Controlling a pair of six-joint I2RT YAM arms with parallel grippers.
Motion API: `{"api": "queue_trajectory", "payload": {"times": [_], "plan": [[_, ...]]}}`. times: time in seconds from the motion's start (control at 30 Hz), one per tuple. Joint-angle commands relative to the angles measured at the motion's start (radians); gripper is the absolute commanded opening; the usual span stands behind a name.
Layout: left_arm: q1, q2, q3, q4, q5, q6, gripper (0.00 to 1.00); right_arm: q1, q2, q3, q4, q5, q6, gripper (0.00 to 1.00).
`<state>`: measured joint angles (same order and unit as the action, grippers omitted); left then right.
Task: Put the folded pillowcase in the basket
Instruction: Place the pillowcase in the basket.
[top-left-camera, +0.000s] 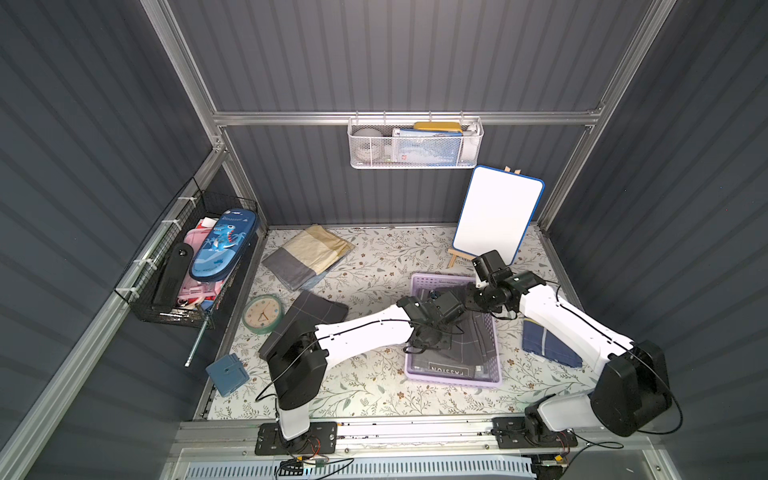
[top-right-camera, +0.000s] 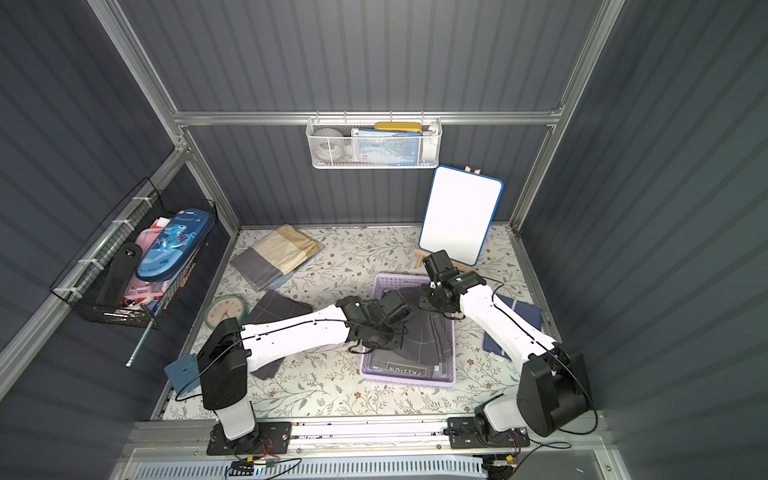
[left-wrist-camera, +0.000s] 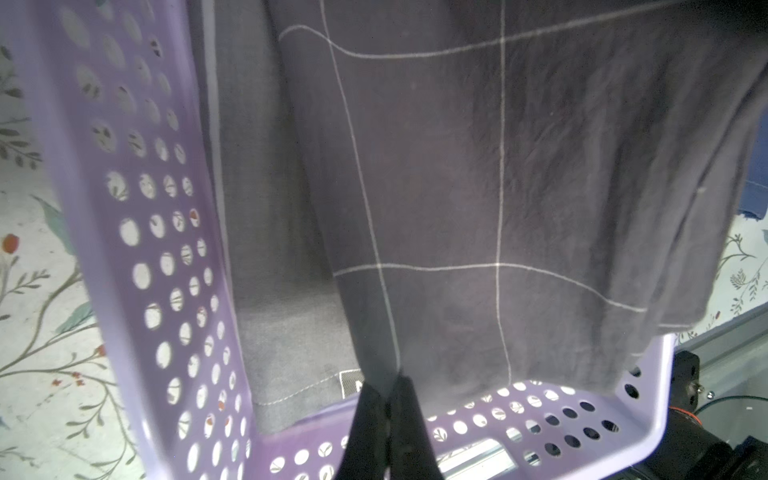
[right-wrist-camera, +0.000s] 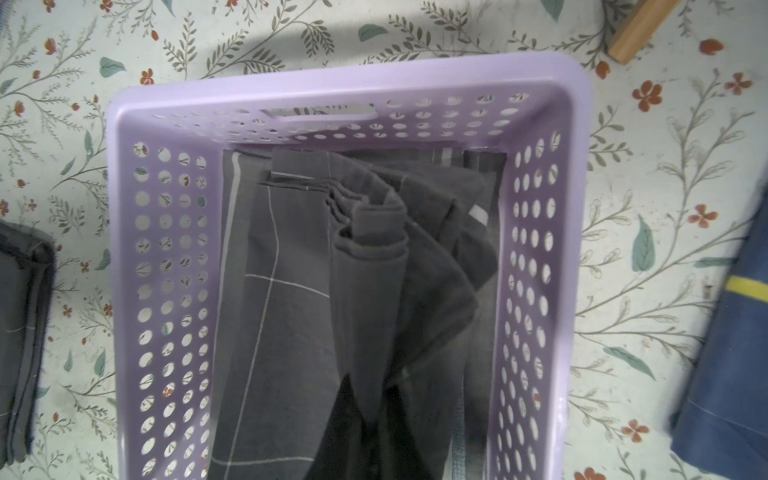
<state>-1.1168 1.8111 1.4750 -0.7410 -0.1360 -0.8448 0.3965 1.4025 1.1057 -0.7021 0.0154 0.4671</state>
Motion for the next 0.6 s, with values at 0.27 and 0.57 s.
{"api": "queue_trajectory", "payload": {"times": [0.27,0.57], "plan": [[0.002,-0.103,-0.069,-0.083,-0.057,-0.071,0.00,-0.005,-0.008,-0.075,0.038,-0.016,0.030,0.00],[-0.001,-0.105,-0.228,0.065,0.027,-0.078,0.10,-0.009,0.049,-0.155,0.083,0.008,0.047,0.00]]}}
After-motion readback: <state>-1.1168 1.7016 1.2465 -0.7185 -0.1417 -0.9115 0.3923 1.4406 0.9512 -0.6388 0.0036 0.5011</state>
